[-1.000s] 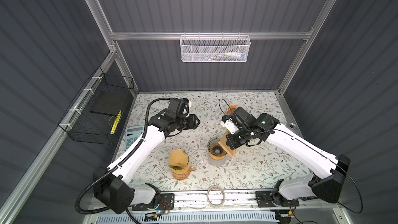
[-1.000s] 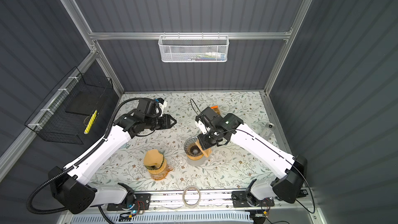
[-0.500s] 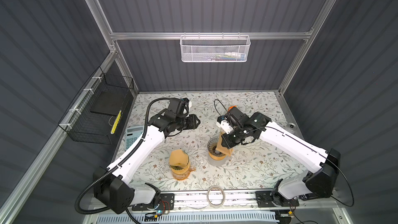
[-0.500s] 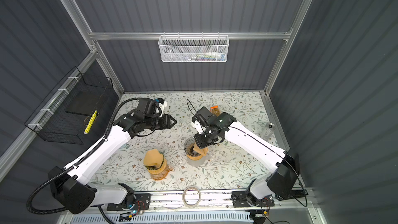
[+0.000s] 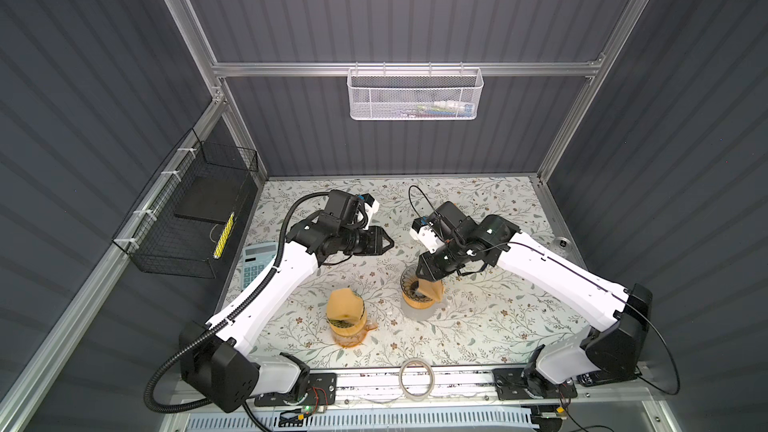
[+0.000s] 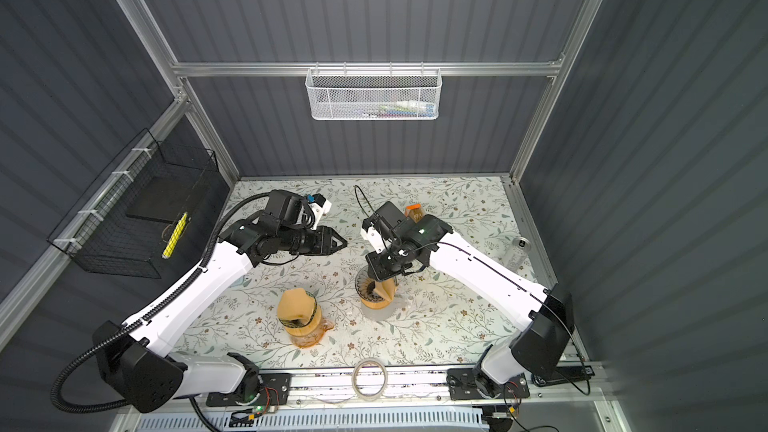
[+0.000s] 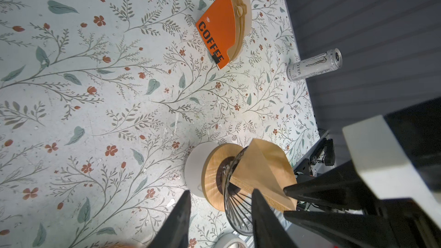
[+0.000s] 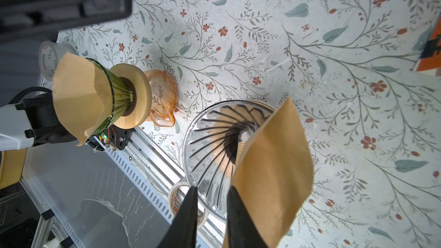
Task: Place the coffee filter in the dripper
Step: 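Lower the filter into the dripper while the left gripper moves toward it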
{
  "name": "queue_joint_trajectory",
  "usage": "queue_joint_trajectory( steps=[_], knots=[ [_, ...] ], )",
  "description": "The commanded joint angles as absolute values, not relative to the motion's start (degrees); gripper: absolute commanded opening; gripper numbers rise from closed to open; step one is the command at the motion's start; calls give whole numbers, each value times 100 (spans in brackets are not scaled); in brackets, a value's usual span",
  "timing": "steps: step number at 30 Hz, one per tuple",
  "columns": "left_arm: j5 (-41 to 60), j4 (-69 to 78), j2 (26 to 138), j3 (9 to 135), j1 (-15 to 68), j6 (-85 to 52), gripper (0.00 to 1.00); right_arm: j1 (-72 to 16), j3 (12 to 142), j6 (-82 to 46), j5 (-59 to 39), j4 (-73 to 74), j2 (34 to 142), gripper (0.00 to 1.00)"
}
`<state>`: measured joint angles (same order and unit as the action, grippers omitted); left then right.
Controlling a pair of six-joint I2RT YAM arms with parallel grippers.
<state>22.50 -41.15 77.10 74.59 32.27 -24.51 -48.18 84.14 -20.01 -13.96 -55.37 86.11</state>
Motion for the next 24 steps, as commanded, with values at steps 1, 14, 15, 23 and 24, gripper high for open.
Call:
queue_joint_trajectory(
  steps=[1, 14, 15, 23, 24],
  knots=[
    [2429, -4491, 7838, 7846, 3663, -2253, 42, -4912, 8476, -2113, -1494, -5424, 8657, 26],
    [2535, -4254, 8227, 7805, 4122, -2531, 37, -5036, 8039, -2267, -1494, -5273, 8454, 26],
    [2514, -4250, 8222, 7795, 4119, -2540, 37, -5036, 8002, -2281, -1471, -5277, 8392, 26],
    [2610, -4305, 8277, 7997, 4149, -2580, 36, -5011, 7690, -2548, -1080, -5450, 7496, 27],
    [2618, -4336, 8318, 8038, 4181, -2575, 36, -4988, 7649, -2581, -1013, -5476, 7376, 28]
  ],
)
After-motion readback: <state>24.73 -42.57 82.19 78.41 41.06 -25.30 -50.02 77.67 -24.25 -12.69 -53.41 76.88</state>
